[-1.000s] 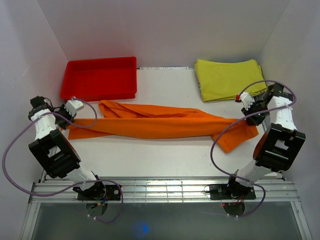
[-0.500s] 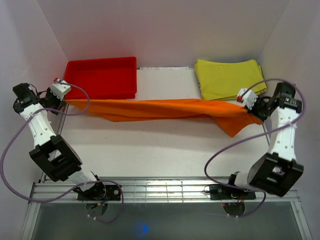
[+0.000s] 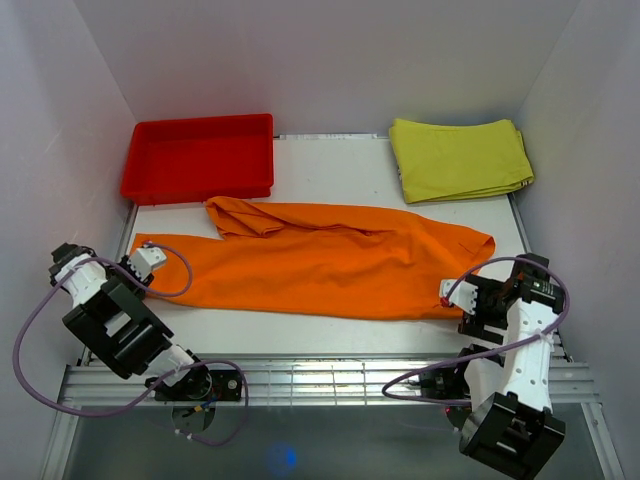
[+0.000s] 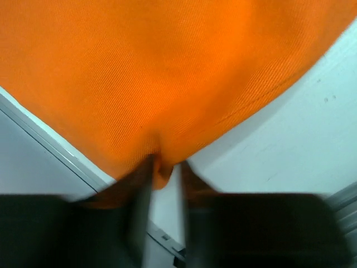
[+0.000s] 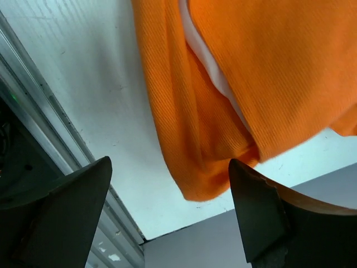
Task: Fold and stack the trousers
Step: Flatten the trousers out
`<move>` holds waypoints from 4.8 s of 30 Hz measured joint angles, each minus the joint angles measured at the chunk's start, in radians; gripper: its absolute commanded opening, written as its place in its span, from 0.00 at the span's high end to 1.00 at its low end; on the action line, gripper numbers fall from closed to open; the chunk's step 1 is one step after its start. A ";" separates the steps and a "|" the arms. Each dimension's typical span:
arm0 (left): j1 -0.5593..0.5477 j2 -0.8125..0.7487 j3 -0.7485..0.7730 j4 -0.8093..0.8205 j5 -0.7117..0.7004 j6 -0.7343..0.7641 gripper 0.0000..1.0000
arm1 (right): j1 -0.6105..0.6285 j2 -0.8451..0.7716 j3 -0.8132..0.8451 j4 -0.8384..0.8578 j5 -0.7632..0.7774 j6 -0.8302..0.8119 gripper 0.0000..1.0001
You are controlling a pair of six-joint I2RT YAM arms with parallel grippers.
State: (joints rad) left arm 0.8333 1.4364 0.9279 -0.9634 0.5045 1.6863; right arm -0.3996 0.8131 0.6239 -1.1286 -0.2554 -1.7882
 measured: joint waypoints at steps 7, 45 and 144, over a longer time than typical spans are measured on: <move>-0.005 -0.013 0.150 -0.087 0.092 0.063 0.31 | -0.001 0.296 0.411 -0.063 -0.086 0.222 0.10; -0.679 -0.052 -0.173 0.208 -0.026 -0.507 0.33 | -0.061 1.062 0.689 0.399 -0.058 1.311 0.32; -0.846 0.367 0.389 0.518 -0.247 -1.687 1.00 | 0.308 0.763 0.380 0.306 0.031 0.837 0.58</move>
State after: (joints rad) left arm -0.0128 1.8038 1.3174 -0.4458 0.2573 -0.0010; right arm -0.0914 1.5764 1.0035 -0.8230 -0.2249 -0.9516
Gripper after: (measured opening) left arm 0.018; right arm 0.425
